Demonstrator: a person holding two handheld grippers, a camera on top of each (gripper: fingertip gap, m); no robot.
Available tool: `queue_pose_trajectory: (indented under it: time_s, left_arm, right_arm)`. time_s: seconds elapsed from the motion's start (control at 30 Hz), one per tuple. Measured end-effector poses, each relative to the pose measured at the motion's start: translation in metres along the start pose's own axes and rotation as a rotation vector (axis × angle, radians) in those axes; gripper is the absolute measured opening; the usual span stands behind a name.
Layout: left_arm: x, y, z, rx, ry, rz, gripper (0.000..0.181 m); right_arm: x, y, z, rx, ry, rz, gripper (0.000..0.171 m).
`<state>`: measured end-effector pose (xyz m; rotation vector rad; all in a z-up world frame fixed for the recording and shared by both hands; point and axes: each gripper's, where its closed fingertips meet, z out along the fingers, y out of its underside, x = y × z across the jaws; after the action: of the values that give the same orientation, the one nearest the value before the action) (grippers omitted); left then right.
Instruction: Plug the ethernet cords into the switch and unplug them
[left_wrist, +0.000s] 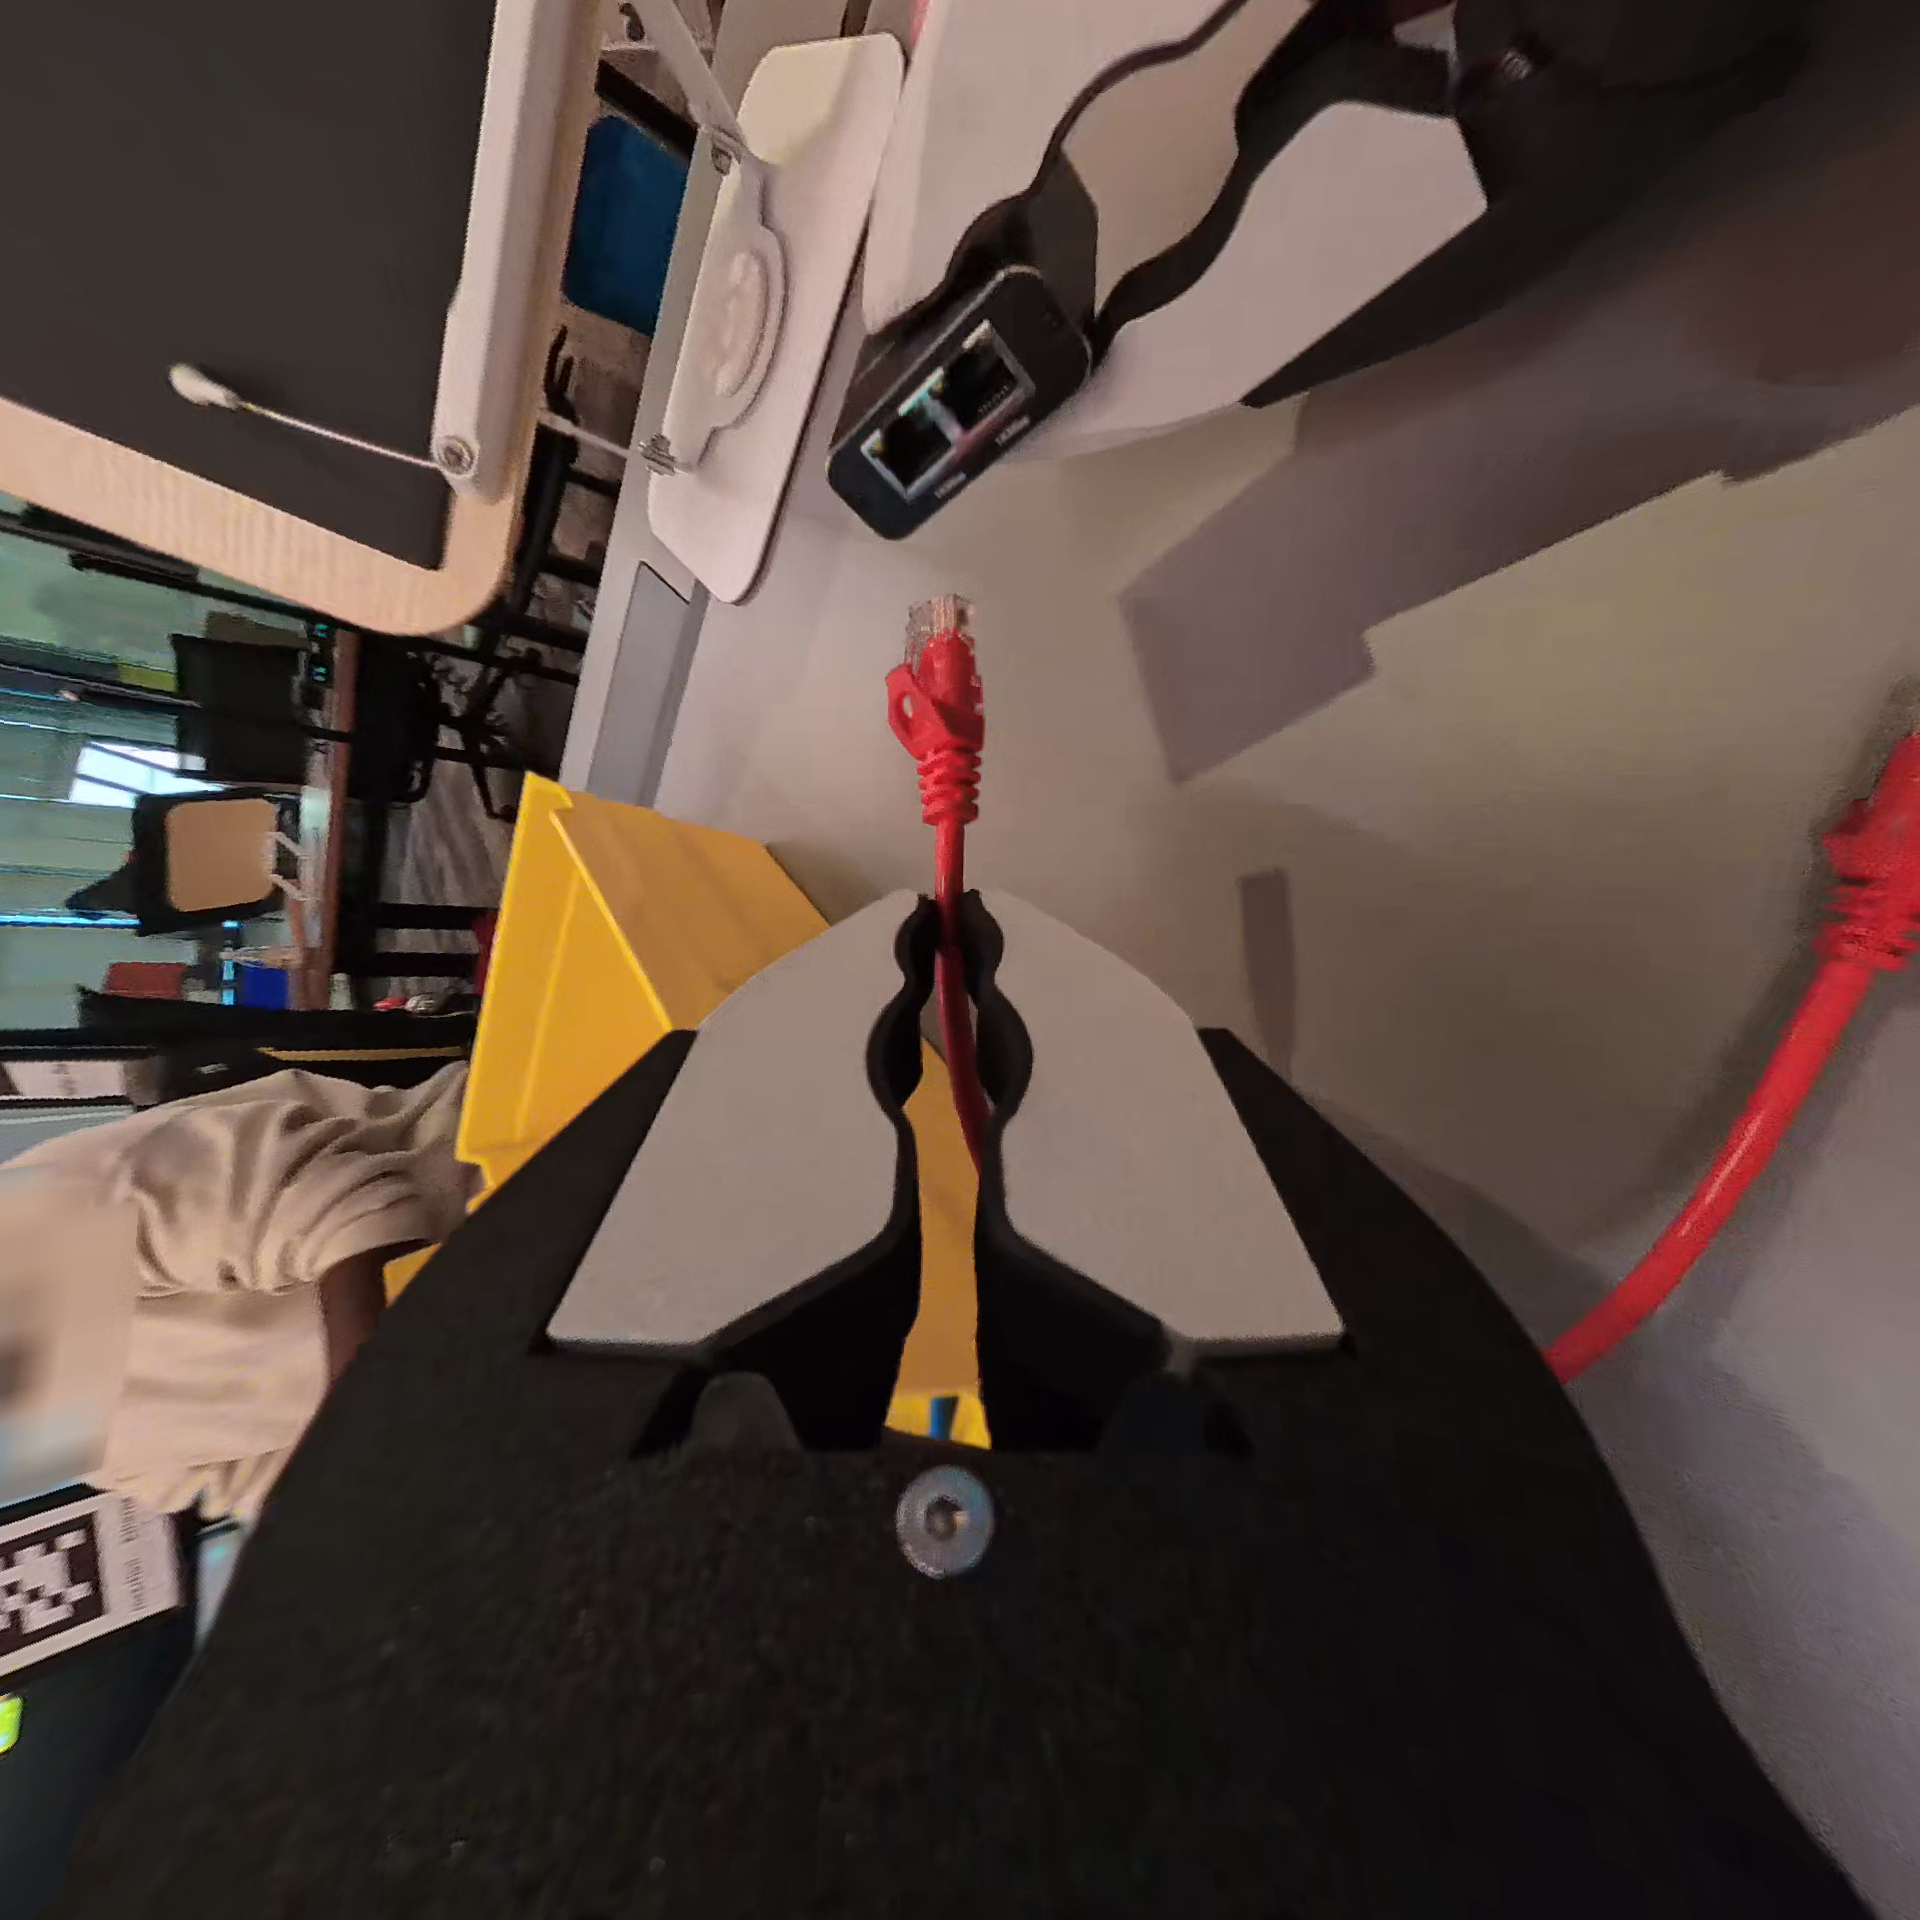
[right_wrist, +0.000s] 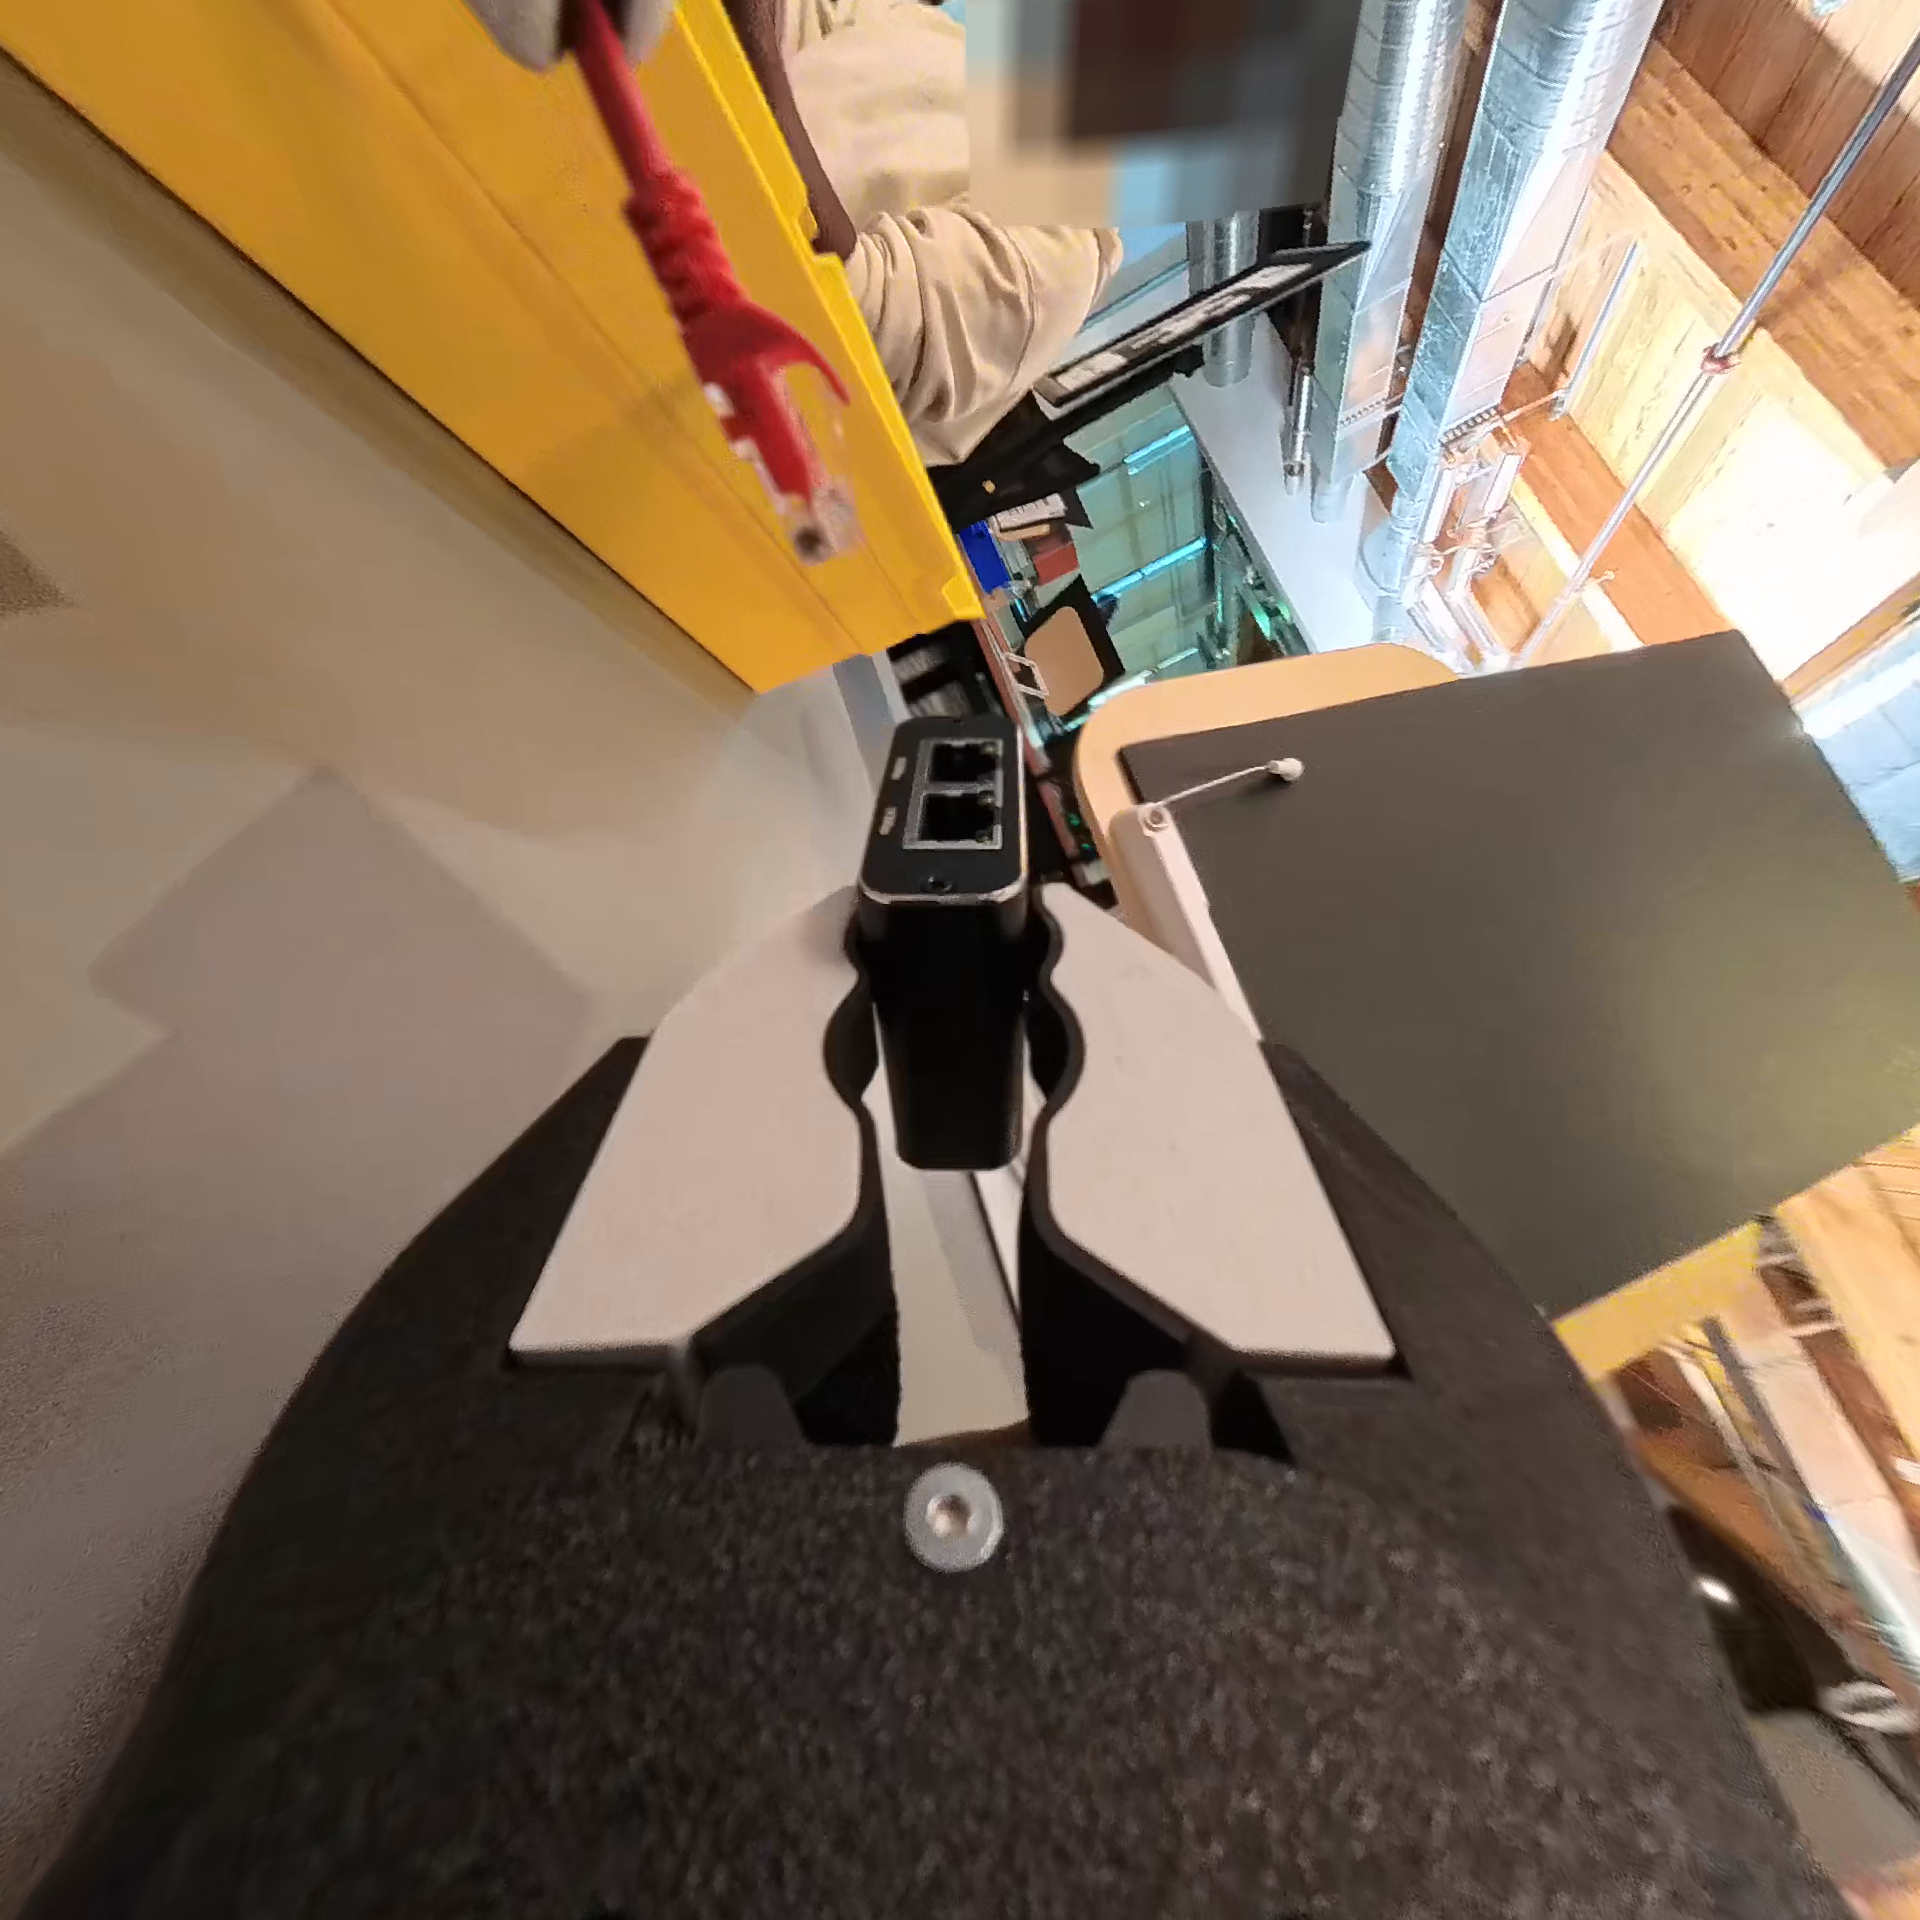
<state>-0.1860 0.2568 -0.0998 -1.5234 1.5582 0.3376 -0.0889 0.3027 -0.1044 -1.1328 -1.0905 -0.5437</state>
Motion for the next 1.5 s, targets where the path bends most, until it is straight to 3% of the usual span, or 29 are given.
queue_pose_trajectory:
  time_s: [0.3,1.5]
  left_arm:
    - [-0.008,-0.01,0.012,-0.05,-0.103,0.123,0.004]
    - [0.004,-0.001,0.018,-0.061,-0.015,0.106,0.004]
  right_arm:
    - [-0.006,-0.011,0.0,-0.044,0.02,-0.178,0.024]
    - [-0.019,-0.012,0.003,-0.054,-0.034,-0.184,0.024]
